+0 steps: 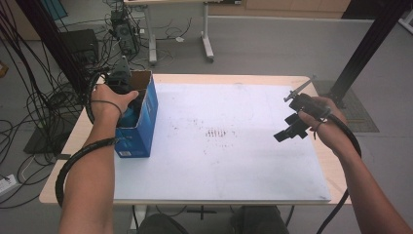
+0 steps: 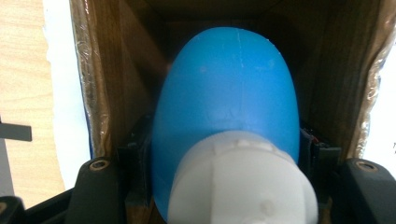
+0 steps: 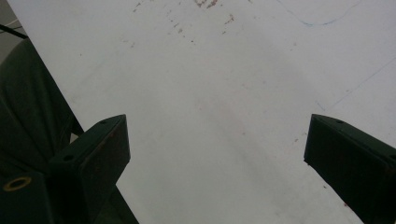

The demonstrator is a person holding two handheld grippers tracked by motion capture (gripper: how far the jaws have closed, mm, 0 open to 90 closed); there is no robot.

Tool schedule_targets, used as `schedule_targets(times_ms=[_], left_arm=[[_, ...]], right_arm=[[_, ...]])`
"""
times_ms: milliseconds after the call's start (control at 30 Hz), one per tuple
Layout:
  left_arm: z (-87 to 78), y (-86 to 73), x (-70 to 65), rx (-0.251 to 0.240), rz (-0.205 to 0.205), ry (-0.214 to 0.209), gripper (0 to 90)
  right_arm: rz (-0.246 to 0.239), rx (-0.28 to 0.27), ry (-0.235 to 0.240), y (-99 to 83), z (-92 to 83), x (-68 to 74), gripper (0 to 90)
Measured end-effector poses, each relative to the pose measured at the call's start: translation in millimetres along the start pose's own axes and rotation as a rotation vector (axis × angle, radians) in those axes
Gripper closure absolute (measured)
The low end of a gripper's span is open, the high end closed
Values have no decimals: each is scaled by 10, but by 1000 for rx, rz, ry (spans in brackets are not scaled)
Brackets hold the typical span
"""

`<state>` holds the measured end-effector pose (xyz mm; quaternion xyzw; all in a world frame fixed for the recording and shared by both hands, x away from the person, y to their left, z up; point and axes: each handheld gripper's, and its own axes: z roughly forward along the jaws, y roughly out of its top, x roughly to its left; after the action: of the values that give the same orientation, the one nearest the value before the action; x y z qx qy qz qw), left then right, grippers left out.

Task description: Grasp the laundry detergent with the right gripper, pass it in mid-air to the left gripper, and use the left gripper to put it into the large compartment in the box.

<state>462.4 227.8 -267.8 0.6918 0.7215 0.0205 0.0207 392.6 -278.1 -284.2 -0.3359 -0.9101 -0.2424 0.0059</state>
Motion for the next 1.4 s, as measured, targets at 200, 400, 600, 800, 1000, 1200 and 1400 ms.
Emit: schedule_targets(times_ms=[200,400,600,800,1000,1200,1400], left_arm=[[4,-22,9,-4,-1,-3,364],[5,-31,9,-9,-4,-2,362],[8,-31,-1,-9,-4,3,361],[7,-35,5,-11,-5,2,361],[9,-30,4,-10,-5,3,360],[9,-38,17,-14,-7,-1,360],[8,-32,17,-12,-7,0,360]], right_arm=[[-1,-3,-2,4,3,1,66],[-1,-4,-4,20,9,6,66],[-6,-5,-9,31,-5,6,66],[-1,-13,-15,29,-41,-2,65],[1,-11,-19,32,-56,-7,65],[-8,-10,-25,47,-71,-9,65],[-7,-9,-29,59,-88,-7,65]])
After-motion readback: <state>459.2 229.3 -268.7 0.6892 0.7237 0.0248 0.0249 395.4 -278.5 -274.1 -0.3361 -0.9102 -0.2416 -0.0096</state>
